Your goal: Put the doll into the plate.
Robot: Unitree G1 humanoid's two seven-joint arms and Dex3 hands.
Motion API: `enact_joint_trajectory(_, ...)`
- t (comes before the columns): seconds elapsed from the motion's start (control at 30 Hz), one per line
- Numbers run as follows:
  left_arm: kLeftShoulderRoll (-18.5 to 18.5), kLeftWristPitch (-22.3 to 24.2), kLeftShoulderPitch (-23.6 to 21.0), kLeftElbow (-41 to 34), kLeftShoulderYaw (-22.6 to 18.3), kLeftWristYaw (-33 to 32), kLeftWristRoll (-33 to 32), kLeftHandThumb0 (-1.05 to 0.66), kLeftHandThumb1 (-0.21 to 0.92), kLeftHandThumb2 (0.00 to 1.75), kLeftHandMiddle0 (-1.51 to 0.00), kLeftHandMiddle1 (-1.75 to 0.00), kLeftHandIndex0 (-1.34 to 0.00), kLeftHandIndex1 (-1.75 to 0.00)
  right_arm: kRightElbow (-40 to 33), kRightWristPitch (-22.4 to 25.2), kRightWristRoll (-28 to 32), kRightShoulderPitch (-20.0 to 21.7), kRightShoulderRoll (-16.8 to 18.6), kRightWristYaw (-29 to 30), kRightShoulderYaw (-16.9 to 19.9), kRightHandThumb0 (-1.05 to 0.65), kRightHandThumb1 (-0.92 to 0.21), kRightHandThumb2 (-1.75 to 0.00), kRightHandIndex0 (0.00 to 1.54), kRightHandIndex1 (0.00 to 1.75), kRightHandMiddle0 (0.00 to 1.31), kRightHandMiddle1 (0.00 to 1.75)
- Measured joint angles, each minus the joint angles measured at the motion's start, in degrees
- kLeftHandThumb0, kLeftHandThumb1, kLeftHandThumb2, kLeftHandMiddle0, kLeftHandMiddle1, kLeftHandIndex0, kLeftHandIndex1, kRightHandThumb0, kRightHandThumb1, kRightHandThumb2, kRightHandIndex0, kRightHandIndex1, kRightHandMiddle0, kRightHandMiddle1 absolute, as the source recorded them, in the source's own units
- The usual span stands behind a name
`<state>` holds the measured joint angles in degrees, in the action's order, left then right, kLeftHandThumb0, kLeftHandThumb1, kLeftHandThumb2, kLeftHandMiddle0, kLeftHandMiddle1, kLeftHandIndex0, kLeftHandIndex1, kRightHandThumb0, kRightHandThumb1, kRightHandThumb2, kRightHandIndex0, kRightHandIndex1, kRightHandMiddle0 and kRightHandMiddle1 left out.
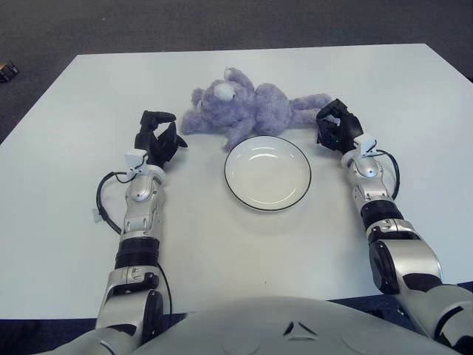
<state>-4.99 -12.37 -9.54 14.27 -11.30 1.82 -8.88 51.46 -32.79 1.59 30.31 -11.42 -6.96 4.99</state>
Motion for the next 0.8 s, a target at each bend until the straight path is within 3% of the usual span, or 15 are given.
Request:
enact_joint_trajectory(0.13,-0.2,0.9,2.0,-4.1,-0.2,1.4,-1.5,-0.35,0.92,0.43,-0.78,-1.75,-0.3,-1.66,-1.5,-4.7,1.4,-0.2,0.8,-0.2,1.3,-0.37,-0.77,-0.72,0.89,1.75,0.3,1.75)
enact_joint_trajectory(0.23,-0.3,1.7,3.0,-6.0,-0.2,1.9,-2.0,-0.35,0.92,0.42,-0.77,-1.75,-0.3,-1.65,-1.9,-5.6,2.3,-0.5,1.1,-0.7,1.9,-0.37,-0.77,-0.72,0.88,1.75,0.3,1.75)
enact_joint_trajectory(0.4,-0.4,2.6,3.5,-7.7,-0.3,2.3,-2.2,-0.35,0.92,0.41,-0.76,-1.75,-0.31,-1.64,-2.7,-5.7,2.4,-0.5,1.1,-1.2,2.3,-0.37,-0.79,-0.68,0.88,1.75,0.3,1.73)
enact_joint_trajectory(0.6,-3.3,5.3,5.4,-13.4,-0.7,5.9,-4.0,-0.35,0.92,0.41,-0.75,-1.74,-0.32,-1.63,-12.0,-4.0,4.3,-3.7,0.3,-6.0,1.6,-0.36,-0.82,-0.61,0.87,1.75,0.32,1.69)
enact_joint_trajectory(0.8,-5.2,6.9,5.4,-15.6,-1.9,6.5,-4.3,-0.35,0.92,0.41,-0.74,-1.74,-0.31,-1.63,-17.1,-1.3,4.2,-4.4,-0.6,-6.7,1.3,-0.36,-0.83,-0.59,0.87,1.75,0.32,1.69)
